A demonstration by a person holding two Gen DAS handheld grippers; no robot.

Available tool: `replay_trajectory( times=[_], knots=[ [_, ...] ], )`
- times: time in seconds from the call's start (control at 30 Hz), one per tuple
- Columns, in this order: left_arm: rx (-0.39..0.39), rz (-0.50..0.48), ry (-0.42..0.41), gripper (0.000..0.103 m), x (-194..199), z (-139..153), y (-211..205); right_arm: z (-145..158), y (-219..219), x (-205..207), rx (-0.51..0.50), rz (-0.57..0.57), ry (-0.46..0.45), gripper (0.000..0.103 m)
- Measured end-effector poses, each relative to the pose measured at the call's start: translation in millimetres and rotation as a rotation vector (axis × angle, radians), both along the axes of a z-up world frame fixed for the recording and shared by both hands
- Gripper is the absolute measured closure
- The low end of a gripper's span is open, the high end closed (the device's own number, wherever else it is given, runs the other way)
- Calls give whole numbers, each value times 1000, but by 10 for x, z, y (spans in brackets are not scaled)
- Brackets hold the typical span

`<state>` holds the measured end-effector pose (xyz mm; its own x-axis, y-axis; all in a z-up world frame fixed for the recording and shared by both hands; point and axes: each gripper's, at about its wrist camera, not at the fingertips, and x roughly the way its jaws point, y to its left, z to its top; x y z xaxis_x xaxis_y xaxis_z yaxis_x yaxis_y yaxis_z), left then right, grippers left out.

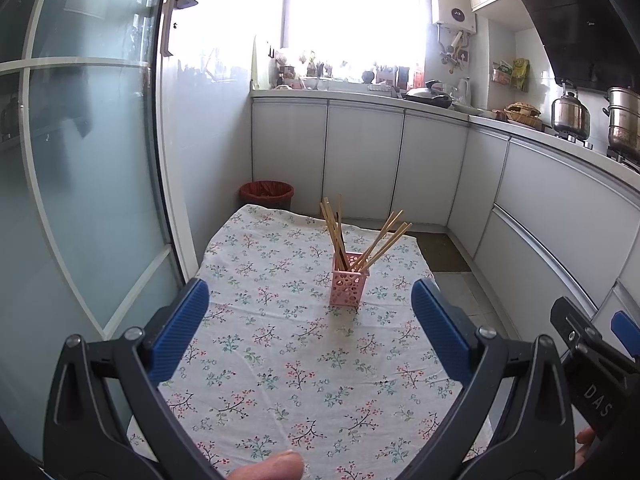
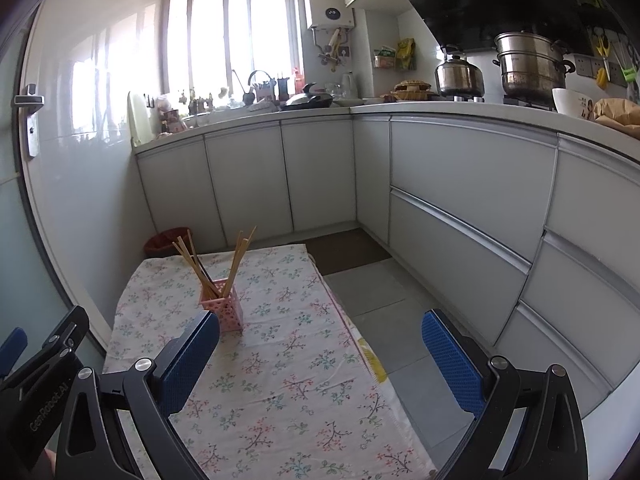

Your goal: Organize utensils

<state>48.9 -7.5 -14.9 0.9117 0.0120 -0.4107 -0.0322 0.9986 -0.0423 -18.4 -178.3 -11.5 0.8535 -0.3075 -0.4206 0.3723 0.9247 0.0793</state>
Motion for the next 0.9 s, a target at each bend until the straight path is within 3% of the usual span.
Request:
replay_trajectory(
  times=[0.6,0.9],
  knots=[
    [-8,-12,35,2,47,-37,1,-3,12,16,-4,23,10,1],
    [-26,-20,8,2,24,-26,24,-9,-7,25,1,32,12,1]
  ],
)
